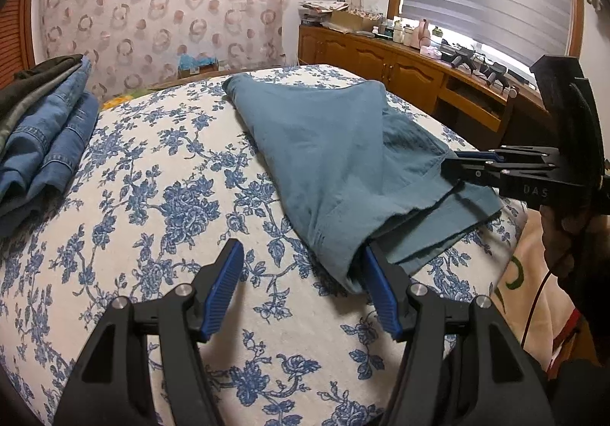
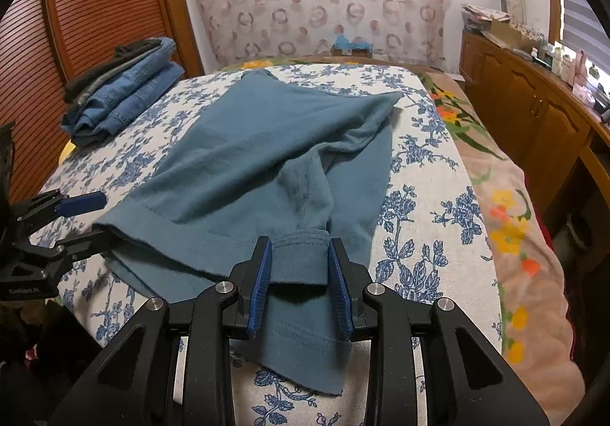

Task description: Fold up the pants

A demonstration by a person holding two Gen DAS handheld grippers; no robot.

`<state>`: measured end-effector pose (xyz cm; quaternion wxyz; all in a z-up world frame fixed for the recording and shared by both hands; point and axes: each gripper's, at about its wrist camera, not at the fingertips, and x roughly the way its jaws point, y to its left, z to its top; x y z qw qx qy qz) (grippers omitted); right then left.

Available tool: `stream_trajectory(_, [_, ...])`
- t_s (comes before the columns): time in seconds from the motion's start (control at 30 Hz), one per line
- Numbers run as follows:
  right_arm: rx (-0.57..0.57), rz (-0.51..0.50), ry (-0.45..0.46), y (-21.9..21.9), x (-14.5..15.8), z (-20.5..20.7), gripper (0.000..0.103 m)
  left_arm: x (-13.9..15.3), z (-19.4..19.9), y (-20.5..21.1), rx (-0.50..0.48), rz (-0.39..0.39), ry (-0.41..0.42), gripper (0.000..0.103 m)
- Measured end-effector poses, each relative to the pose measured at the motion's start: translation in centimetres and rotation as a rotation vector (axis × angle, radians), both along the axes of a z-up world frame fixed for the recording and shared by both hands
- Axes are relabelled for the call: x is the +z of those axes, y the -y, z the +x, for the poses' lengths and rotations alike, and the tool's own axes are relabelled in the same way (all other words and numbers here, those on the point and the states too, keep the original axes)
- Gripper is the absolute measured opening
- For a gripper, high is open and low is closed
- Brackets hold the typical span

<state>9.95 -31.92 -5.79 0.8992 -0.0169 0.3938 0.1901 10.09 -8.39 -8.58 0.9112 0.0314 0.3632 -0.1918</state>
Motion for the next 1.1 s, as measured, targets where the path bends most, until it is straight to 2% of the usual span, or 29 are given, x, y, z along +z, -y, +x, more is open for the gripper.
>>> stream_trajectory(0.07, [0.006, 0.033, 0.004, 0.2, 0.4, -0.2, 0.012, 0.1, -0.2, 0.0, 0.002, -0.01, 0.007, 0.062])
stream_trajectory(0.13, [0.011, 0.059, 0.018, 0.4, 1.2, -0.7, 0.01, 0.4, -0.4, -0.1, 0.002, -0.02, 0.018, 0.062])
stream_trajectory(0.47, [0.02, 0.068, 0.046, 0.6, 3.7, -3.7, 0.009, 2.3, -1.5, -0.4, -0.02, -0.087, 0.077, 0.062])
stream_trajectory(0.8, [-0.044, 0.033, -0.002, 1.9, 1.9, -5.2, 0.008, 1.5, -1.0, -0.2, -0.011, -0.094, 0.039, 0.062])
stream_trajectory(1.0, [-0.071, 0.052, -0.034, 2.9, 0.3, -5.1, 0.008, 0.5, -0.7, 0.3, 0.0, -0.062, 0.014, 0.062])
stream_trajectory(1.1, [-0.075, 0.035, -0.023, 2.9, 0.5, -5.2, 0.013, 0.1, -0.6, 0.2, 0.01, -0.054, 0.007, 0.062])
